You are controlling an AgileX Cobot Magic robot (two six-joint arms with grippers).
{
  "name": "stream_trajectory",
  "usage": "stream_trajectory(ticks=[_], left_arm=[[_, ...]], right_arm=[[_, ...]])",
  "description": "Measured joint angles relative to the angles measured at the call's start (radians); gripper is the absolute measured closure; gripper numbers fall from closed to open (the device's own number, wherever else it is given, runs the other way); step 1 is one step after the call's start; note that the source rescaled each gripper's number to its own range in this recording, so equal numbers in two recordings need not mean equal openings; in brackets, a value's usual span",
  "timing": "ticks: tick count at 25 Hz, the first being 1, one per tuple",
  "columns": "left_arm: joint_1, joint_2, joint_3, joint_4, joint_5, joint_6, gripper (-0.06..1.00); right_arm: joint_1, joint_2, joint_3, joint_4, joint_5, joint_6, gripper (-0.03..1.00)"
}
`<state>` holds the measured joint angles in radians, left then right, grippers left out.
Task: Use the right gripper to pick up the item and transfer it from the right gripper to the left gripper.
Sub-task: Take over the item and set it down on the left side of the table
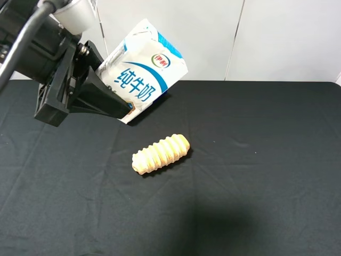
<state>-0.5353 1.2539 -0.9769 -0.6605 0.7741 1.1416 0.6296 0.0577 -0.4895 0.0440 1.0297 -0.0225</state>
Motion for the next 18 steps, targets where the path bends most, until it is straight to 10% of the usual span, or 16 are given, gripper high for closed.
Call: stream_trajectory(ticks=[18], left_arm=[[0.0,0.0,0.0,0.0,-0.002,0.0,0.94]], right_arm=[[-0.424,-0.017,0.0,-0.003,-0.002,0.003,-0.02]])
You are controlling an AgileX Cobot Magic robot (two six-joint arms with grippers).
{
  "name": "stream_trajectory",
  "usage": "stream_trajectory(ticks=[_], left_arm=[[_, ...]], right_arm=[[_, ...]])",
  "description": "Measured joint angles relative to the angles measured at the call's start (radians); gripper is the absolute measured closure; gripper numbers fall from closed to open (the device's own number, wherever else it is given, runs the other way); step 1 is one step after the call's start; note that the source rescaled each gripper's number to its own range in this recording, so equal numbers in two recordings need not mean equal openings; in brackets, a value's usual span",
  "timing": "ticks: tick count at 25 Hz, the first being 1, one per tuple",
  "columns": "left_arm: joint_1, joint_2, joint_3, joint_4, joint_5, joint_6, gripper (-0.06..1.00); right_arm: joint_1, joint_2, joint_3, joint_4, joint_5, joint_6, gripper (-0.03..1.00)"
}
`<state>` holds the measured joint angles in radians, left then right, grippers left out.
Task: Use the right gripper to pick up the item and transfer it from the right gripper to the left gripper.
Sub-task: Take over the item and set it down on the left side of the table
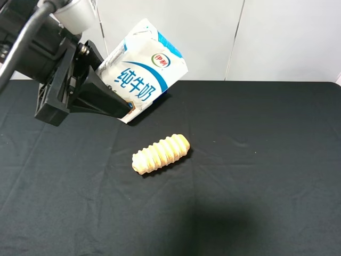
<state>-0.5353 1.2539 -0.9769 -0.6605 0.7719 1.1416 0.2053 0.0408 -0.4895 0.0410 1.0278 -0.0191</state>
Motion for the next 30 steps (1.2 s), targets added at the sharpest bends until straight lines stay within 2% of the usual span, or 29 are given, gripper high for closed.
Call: stream_trajectory(ticks=[6,12,15,18,26,30], left_arm=[[0.0,0.0,0.0,0.0,0.0,0.0,0.94],[0.0,0.0,0.0,0.002,-0.02,-0.03,0.94],[0.0,0.0,0.0,0.035,-0.087,-0.129,0.94],[0.0,0.001,0.0,0.11,-0.137,-0.237,0.94],[0.019,0.001,0.001,0.393,-0.141,-0.599,0.94],[0.072,0.001,0.001,0.482,-0.12,-0.742,0.94]], right_arm=[[-0.096,-0.045,0.0,0.0,0.0,0.0,-0.02],[-0.102,-0.046,0.0,0.0,0.0,0.0,-0.02],[-0.102,-0.046,0.0,0.0,0.0,0.0,-0.02],[-0.102,-0.046,0.0,0.0,0.0,0.001,-0.02],[-0.102,-0.046,0.0,0.0,0.0,0.003,-0.02],[-0.102,-0.046,0.0,0.0,0.0,0.003,-0.02]])
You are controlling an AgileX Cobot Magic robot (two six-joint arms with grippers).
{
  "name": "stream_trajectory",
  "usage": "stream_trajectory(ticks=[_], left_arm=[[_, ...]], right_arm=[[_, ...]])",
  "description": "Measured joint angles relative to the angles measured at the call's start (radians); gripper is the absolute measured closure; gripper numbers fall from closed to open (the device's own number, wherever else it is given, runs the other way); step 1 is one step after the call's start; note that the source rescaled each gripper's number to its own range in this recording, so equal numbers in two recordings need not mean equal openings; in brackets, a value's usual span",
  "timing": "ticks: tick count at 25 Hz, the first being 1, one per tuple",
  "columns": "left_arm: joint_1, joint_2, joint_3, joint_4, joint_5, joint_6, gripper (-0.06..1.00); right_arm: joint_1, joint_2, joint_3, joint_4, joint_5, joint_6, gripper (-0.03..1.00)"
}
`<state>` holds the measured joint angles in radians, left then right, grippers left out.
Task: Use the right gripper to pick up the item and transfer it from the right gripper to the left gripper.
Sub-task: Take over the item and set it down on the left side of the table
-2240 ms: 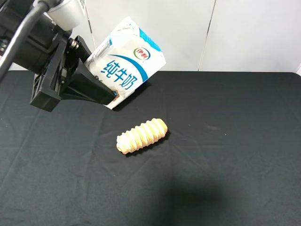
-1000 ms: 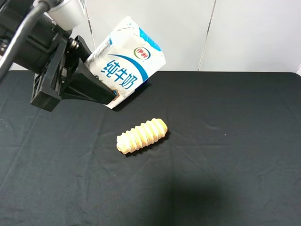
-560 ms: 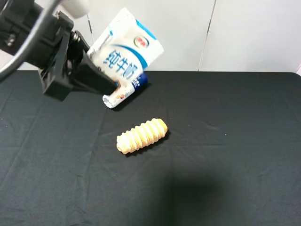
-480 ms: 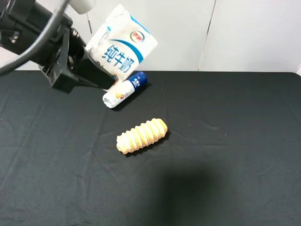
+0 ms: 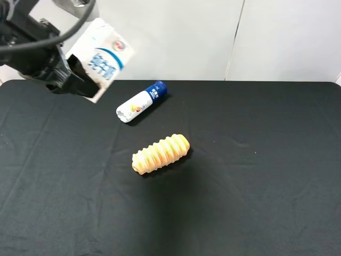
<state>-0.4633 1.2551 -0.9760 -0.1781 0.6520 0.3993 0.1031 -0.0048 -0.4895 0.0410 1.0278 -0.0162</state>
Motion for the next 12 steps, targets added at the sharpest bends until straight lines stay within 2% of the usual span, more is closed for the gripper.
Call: stream_trajectory(ticks=[5,12], left_arm=[[0.1,0.0,0.0,0.028,0.052,-0.082,0.94],[0.267,0.0,0.0,0.034,0.065,-0.096,0.94]], right_arm=[[0.0,0.0,0.0,0.0,0.0,0.0,-0.02],[0.0,0.0,0.0,0.0,0.0,0.0,-0.02]])
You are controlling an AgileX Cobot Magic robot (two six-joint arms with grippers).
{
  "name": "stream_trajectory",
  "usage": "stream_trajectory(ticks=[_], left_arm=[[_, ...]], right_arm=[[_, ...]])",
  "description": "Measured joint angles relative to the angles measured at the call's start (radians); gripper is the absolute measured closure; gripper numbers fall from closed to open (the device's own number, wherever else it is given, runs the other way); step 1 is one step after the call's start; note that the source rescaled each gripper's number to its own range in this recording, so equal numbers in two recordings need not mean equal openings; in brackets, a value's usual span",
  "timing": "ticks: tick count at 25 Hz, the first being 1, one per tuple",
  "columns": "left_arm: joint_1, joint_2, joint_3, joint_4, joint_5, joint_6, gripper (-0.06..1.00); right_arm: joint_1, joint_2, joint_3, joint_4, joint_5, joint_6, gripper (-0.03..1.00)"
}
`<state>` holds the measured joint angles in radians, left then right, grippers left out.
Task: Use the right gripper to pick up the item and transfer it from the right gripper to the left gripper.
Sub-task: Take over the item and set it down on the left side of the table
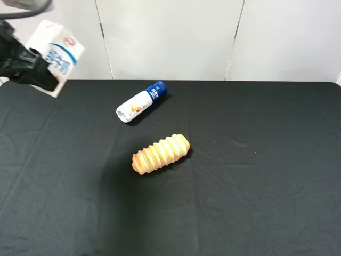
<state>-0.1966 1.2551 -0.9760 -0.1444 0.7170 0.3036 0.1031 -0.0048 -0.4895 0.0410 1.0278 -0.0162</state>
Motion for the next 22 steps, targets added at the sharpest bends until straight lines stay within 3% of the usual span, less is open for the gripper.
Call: stream_trajectory(ticks=[11,22], left_arm=[[0.153,0.022,0.03,0.0,-0.009,-0.001,0.94],[0.164,0.205,0.059,-0.001,-0.053,-0.022,0.94]], right_arm=[[0.0,0.0,0.0,0.0,0.0,0.0,-0.03],[0.0,0.0,0.0,0.0,0.0,0.0,-0.03]])
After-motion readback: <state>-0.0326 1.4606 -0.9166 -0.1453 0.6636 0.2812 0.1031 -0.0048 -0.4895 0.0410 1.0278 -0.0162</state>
